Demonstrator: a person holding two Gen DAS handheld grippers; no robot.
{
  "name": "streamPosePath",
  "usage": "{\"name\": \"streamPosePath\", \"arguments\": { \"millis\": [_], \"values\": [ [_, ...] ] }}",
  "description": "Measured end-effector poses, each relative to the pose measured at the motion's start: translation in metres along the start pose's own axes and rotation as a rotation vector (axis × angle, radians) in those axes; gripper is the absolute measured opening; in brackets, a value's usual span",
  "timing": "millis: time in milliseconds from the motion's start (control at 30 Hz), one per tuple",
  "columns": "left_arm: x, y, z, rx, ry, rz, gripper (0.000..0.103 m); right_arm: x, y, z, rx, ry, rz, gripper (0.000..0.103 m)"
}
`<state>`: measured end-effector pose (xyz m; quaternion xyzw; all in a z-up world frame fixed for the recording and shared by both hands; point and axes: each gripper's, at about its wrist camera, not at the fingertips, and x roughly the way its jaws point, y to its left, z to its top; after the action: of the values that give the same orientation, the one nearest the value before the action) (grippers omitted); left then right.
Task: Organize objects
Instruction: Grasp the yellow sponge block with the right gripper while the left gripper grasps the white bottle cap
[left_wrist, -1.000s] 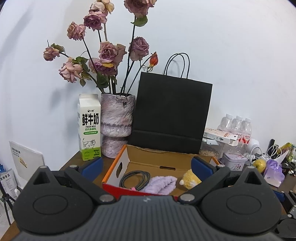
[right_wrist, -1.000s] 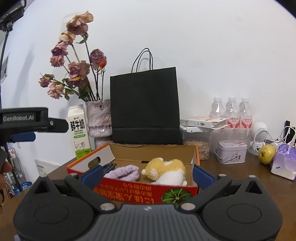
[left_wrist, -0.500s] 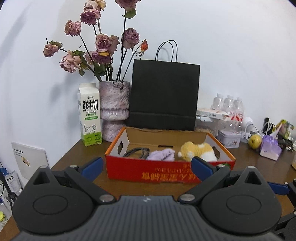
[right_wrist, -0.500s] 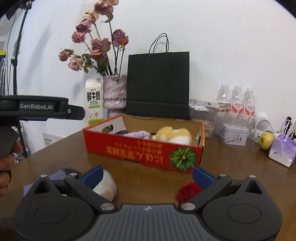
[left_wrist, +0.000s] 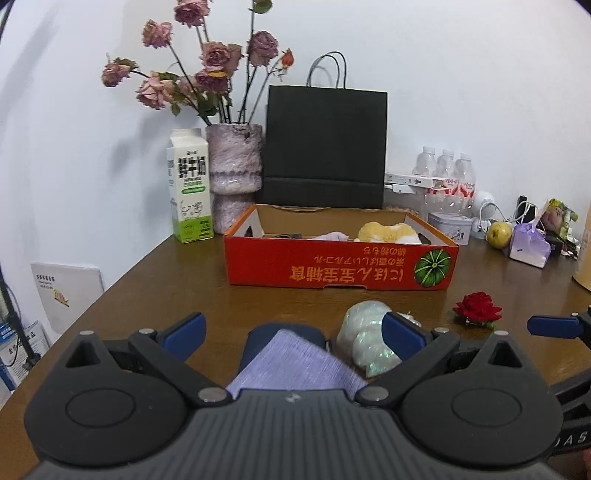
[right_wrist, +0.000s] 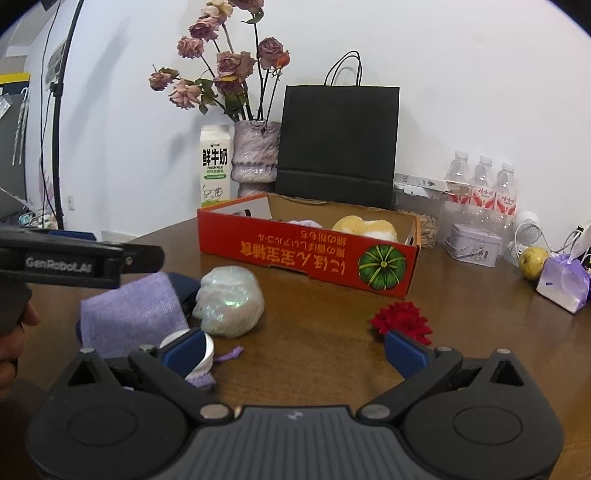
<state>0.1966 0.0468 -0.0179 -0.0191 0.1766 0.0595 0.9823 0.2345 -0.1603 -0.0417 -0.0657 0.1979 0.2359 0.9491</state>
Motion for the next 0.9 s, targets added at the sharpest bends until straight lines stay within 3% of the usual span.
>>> {"name": "streamPosePath", "arguments": {
  "millis": [367, 567, 700, 900],
  "values": [
    [-0.016, -0.004, -0.018, 0.012, 0.049, -0.007, 0.103, -0.016, 0.005, -0.01, -0.014, 0.057, 0.008, 0.098],
    [-0.023, -0.01, -0.026, 0.038, 0.056, -0.009, 0.103, -0.005, 0.009, -0.014, -0.03, 0.164, 0.043, 0.067],
    [-0.025, -0.012, -0.028, 0.042, 0.058, -0.002, 0.103, 0.0, 0.01, -0.016, -0.03, 0.207, 0.092, 0.019],
    [-0.027, -0.02, -0.031, 0.071, 0.056, -0.005, 0.103, -0.013, 0.001, -0.017, 0.021, 0.135, 0.057, 0.02]
  ]
}}
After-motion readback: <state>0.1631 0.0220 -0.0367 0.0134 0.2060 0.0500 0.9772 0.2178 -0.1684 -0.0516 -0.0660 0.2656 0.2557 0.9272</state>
